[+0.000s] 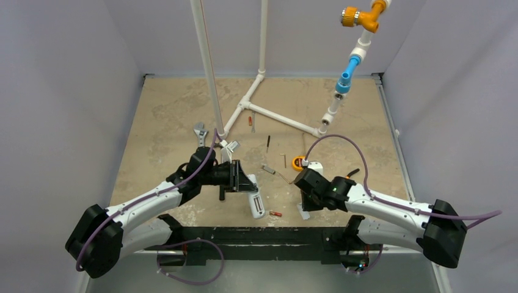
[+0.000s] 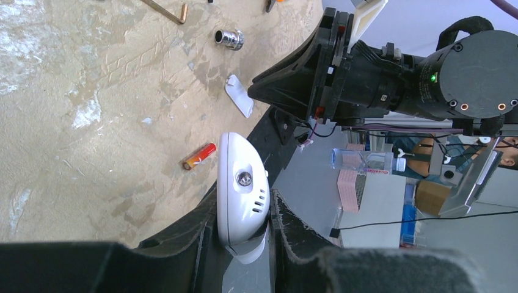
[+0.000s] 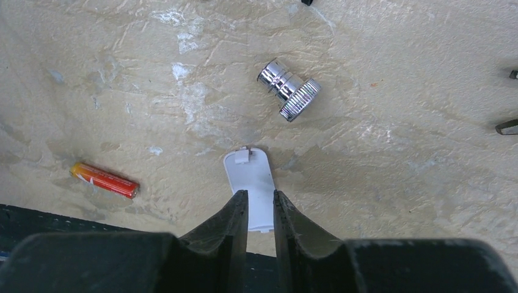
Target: Load the batteries into the remote control
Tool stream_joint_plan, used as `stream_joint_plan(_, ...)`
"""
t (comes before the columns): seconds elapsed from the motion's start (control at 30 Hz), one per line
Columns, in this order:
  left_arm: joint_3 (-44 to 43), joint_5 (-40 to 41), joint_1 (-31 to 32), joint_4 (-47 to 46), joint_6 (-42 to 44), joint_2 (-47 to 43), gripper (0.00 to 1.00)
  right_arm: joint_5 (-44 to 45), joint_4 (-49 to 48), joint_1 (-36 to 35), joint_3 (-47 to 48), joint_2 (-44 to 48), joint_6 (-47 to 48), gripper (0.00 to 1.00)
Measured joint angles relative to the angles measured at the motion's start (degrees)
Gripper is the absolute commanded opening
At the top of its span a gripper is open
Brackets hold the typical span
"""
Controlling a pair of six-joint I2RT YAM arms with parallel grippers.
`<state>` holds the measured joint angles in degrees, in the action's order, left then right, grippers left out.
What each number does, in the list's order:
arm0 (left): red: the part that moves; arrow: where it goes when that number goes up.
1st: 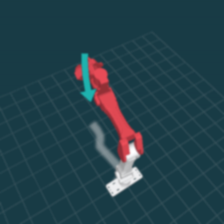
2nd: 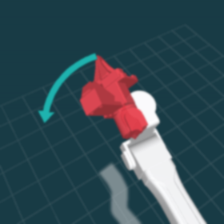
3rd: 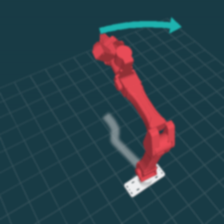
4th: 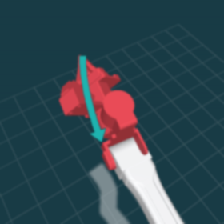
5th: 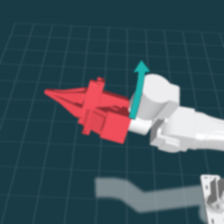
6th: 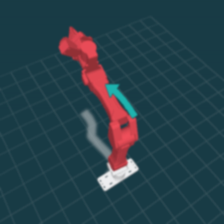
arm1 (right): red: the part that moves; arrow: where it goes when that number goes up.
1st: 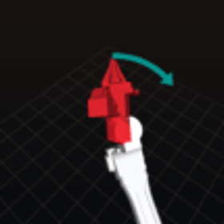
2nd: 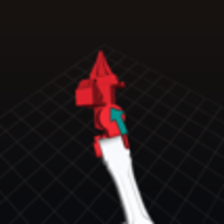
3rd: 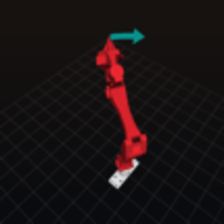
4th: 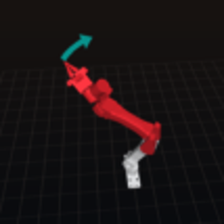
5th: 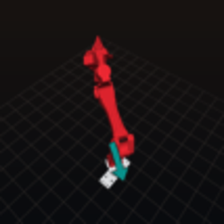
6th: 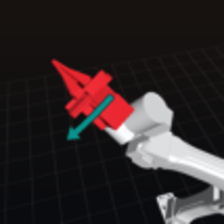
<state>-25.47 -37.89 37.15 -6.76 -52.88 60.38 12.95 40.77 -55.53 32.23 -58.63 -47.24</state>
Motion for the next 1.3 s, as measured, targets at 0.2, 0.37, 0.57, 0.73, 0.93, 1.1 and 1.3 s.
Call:
stream_joint_plan(0.2, 0.0, 0.0, 0.0, 0.0, 0.0, 0.0, 0.0, -0.2, -0.5, 0.0, -0.2, -2.1, 0.1, 0.27)
stream_joint_plan(0.37, 0.0, 0.0, 0.0, 0.0, 0.0, 0.0, 0.0, -0.7, -1.6, 0.0, -1.0, -3.4, 0.3, 0.28)
stream_joint_plan(0.57, 0.0, 0.0, 0.0, 0.0, 0.0, 0.0, 0.0, -1.7, -2.4, 0.0, -2.1, -3.7, 0.2, 0.3)
stream_joint_plan(0.73, 0.0, 0.0, 0.0, 0.0, 0.0, 0.0, 0.0, -2.2, -2.8, -0.1, -2.4, -3.1, 0.1, 0.32)
stream_joint_plan(0.93, 0.0, 0.0, 0.0, 0.0, 0.0, 0.3, 0.0, -2.0, -3.0, -1.6, -2.4, -3.4, -0.6, 0.32)
stream_joint_plan(1.1, 0.0, 0.0, 0.0, 0.0, 0.0, 0.4, 0.0, -0.9, -2.9, -4.5, -1.0, -6.2, -1.6, 0.32)
stream_joint_plan(1.3, 0.0, 0.0, 0.0, 0.0, 0.0, 0.4, 0.0, 2.2, -1.7, -8.3, 1.4, -10.5, -3.1, 0.29)
